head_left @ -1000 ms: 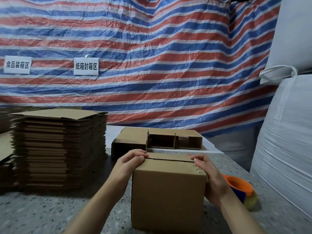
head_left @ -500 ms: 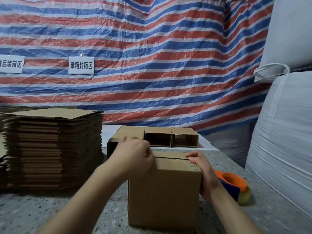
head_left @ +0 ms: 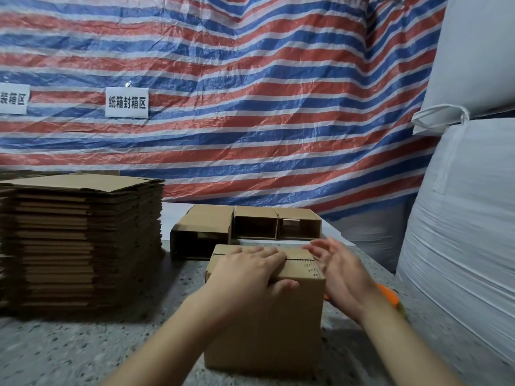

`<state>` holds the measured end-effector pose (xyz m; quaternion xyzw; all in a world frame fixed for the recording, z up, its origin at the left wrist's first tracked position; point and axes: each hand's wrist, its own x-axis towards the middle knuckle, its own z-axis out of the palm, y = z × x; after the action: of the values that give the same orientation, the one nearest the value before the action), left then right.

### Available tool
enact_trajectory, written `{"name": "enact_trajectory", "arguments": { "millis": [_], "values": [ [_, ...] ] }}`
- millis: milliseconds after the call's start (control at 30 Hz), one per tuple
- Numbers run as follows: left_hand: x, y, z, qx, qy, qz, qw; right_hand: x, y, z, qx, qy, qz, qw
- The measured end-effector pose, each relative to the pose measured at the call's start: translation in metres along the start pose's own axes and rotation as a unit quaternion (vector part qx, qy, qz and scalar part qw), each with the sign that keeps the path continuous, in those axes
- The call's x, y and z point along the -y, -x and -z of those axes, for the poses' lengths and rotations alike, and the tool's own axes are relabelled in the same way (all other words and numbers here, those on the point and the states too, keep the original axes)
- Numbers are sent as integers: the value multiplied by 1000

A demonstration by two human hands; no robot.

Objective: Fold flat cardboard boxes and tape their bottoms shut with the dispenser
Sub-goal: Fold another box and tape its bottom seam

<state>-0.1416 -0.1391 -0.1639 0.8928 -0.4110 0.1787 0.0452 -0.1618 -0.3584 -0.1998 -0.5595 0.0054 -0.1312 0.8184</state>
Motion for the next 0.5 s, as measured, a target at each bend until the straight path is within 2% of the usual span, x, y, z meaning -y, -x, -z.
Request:
{"name": "enact_trajectory", "arguments": {
  "millis": [33, 67, 133, 167, 200, 267, 367, 500],
  "values": [
    [0, 0, 0, -2, 2, 0, 1000, 4, -8, 9, -59, 93, 17, 994],
    [1, 1, 0, -4, 2, -1, 1000, 7, -16, 20, -117, 239, 27, 964],
    [1, 1, 0, -6, 2, -3, 1000, 10, -27, 43, -176, 527, 9, 831],
    [1, 1, 0, -5, 3, -3, 1000, 10, -29, 54, -178, 620, -7, 764],
    [1, 1, 0, -2, 3, -2, 1000, 9, -30, 64, -177, 682, -25, 709],
    [1, 1, -1, 1, 0, 0, 1000, 3, -30, 81, -180, 755, -54, 628],
    [1, 1, -1, -3, 3, 1, 1000, -10, -29, 94, -172, 804, -98, 560],
    [1, 0, -2, 8, -1, 7, 1000, -23, -34, 105, -169, 810, -124, 548]
  ]
}}
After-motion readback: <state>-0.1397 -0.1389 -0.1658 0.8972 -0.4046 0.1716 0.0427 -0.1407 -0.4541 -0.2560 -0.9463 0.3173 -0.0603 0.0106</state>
